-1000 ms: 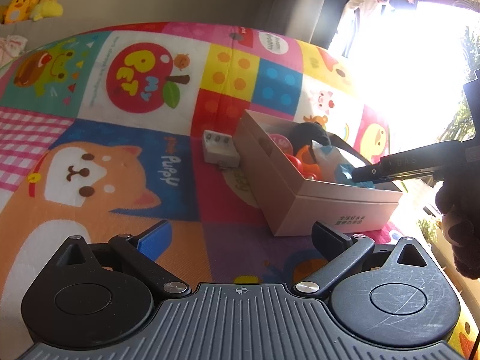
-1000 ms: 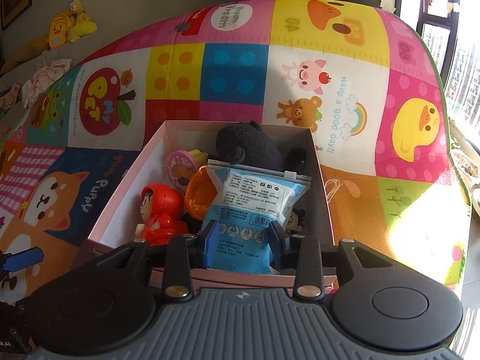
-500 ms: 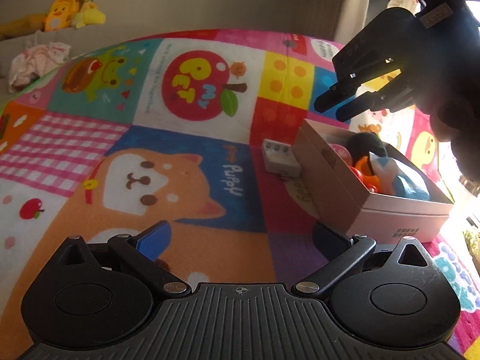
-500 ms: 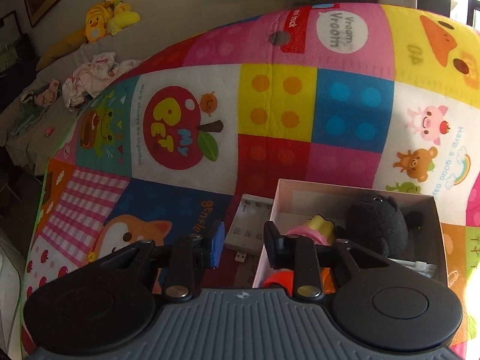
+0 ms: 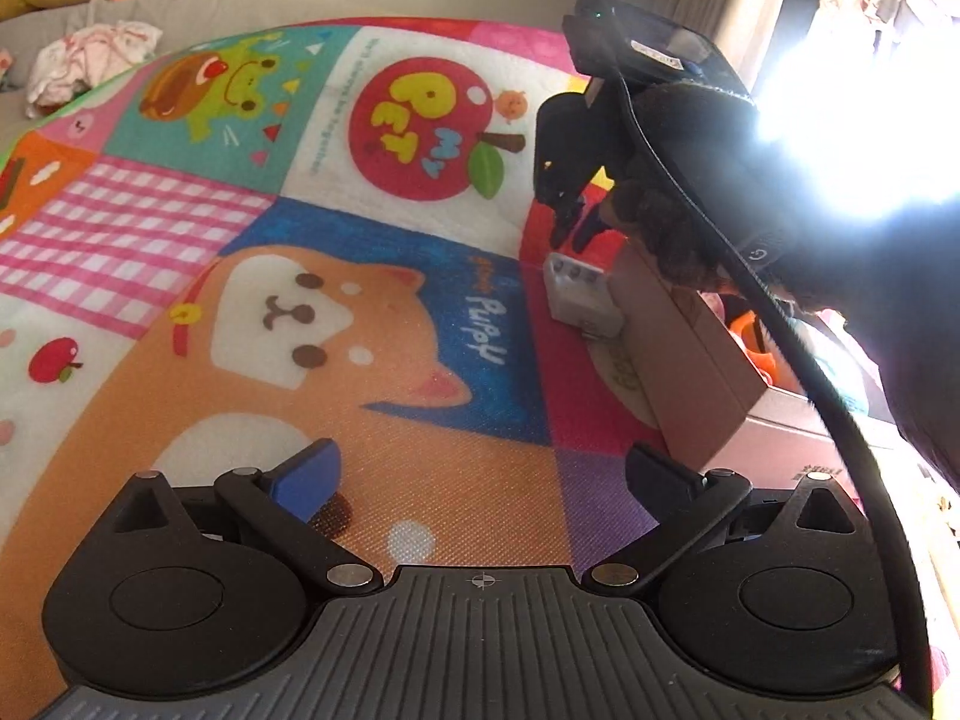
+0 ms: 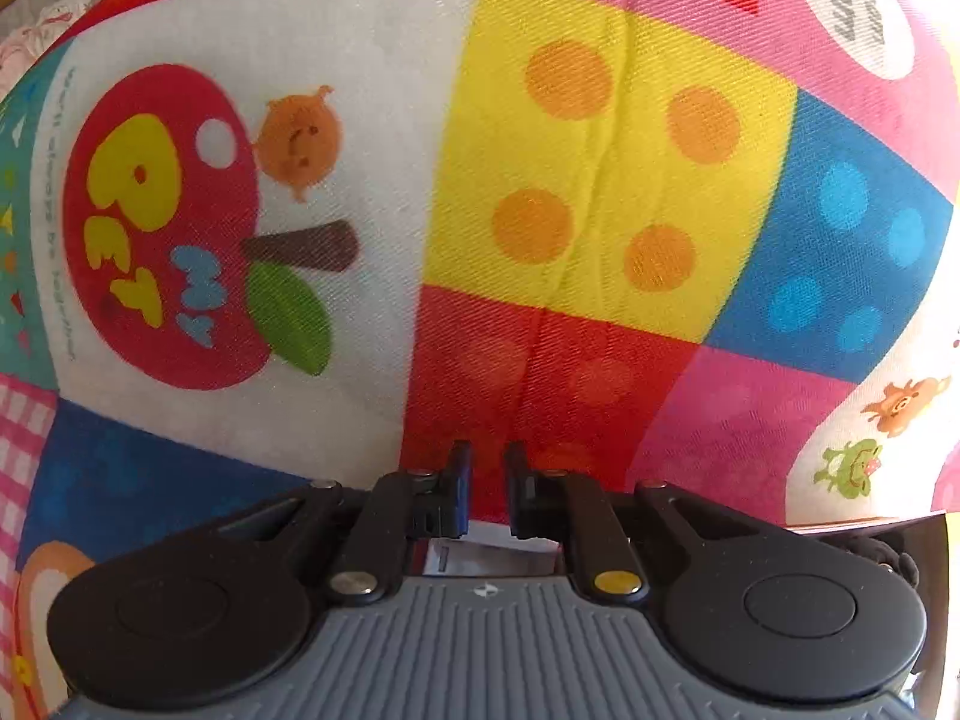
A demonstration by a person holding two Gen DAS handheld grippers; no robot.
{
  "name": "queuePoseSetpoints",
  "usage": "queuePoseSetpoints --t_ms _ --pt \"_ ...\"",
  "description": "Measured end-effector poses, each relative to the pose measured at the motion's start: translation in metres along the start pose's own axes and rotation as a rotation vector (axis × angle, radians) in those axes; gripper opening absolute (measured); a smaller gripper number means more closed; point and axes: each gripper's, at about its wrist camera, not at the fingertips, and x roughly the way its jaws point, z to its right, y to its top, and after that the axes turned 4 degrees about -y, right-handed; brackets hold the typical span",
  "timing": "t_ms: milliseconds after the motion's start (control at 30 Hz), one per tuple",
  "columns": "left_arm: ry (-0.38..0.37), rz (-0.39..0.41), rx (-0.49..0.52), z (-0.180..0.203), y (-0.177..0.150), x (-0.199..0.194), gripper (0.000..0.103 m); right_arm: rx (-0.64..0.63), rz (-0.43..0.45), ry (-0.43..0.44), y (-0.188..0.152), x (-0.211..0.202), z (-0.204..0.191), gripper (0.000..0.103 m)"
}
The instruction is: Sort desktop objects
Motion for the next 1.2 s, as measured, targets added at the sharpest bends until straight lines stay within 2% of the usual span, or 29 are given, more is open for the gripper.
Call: queuePoseSetpoints --t_ms 100,233,533,567,633,667,733,800,833,900,1000,1100,1133,1200 --pt "-0.023 -0.029 0.046 0.006 0.000 0.001 0.103 -0.050 -0.049 0.081 -0.023 -0.012 -0.001 0.012" --pt "-0.095 -0.081 0.167 0.022 -0.007 -0.001 0.103 -0.120 -0.132 0.178 -0.068 -0.028 -0.001 0.012" --pt "-0.379 -0.173 0.323 0.043 -0.023 -0.010 0.103 -0.275 -0.143 0.396 -0.165 -0.106 0.009 0.010" --pt "-0.396 -0.176 0.347 0.046 -0.025 -0.013 0.103 -0.268 -0.134 0.409 -0.173 -0.112 0.014 0.010" --pt "-0.425 -0.173 0.394 0.055 -0.031 -0.017 0.103 -0.229 -0.052 0.426 -0.189 -0.132 0.035 0.010" --pt "-0.436 -0.170 0.409 0.057 -0.032 -0.018 0.103 -0.198 0.023 0.422 -0.198 -0.143 0.047 0.013" --pt "-0.451 -0.170 0.418 0.060 -0.034 -0.019 0.103 -0.133 0.165 0.373 -0.218 -0.164 0.076 0.026" --pt "-0.452 -0.175 0.401 0.059 -0.033 -0.017 0.103 -0.053 0.271 0.299 -0.241 -0.178 0.106 0.059" --pt "-0.451 -0.179 0.385 0.058 -0.032 -0.016 0.103 -0.024 0.303 0.258 -0.254 -0.180 0.117 0.066" --pt "-0.445 -0.188 0.347 0.053 -0.028 -0.015 0.103 0.022 0.315 0.205 -0.278 -0.174 0.133 0.081" --pt "-0.432 -0.191 0.330 0.051 -0.026 -0.015 0.103 0.058 0.270 0.185 -0.306 -0.154 0.148 0.082" --pt "-0.389 -0.193 0.361 0.059 -0.030 -0.016 0.103 0.029 0.287 0.118 -0.317 -0.139 0.147 0.082" --pt "-0.375 -0.195 0.363 0.063 -0.032 -0.017 0.103 0.013 0.298 0.086 -0.316 -0.134 0.146 0.082" --pt "-0.361 -0.202 0.366 0.072 -0.037 -0.018 0.103 0.006 0.340 -0.036 -0.313 -0.127 0.146 0.085"
